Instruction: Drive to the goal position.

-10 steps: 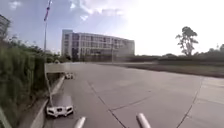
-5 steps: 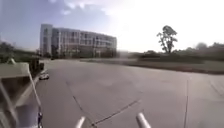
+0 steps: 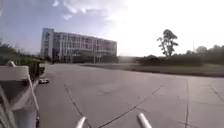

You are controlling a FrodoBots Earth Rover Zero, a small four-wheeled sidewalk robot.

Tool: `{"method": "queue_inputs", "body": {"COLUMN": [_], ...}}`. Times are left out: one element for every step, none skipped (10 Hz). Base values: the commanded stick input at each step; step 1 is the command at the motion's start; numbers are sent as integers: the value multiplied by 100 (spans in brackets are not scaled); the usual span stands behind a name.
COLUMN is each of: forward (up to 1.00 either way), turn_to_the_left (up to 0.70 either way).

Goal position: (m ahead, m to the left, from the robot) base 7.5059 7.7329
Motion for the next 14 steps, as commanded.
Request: {"method": "queue_inputs", "body": {"forward": [70,70,70,70,70,70,70,70,70,70,70,70,70,70], "turn_to_the_left": [0,16,27,23,0,0,0,0,16,27,27,27,27,27]}}
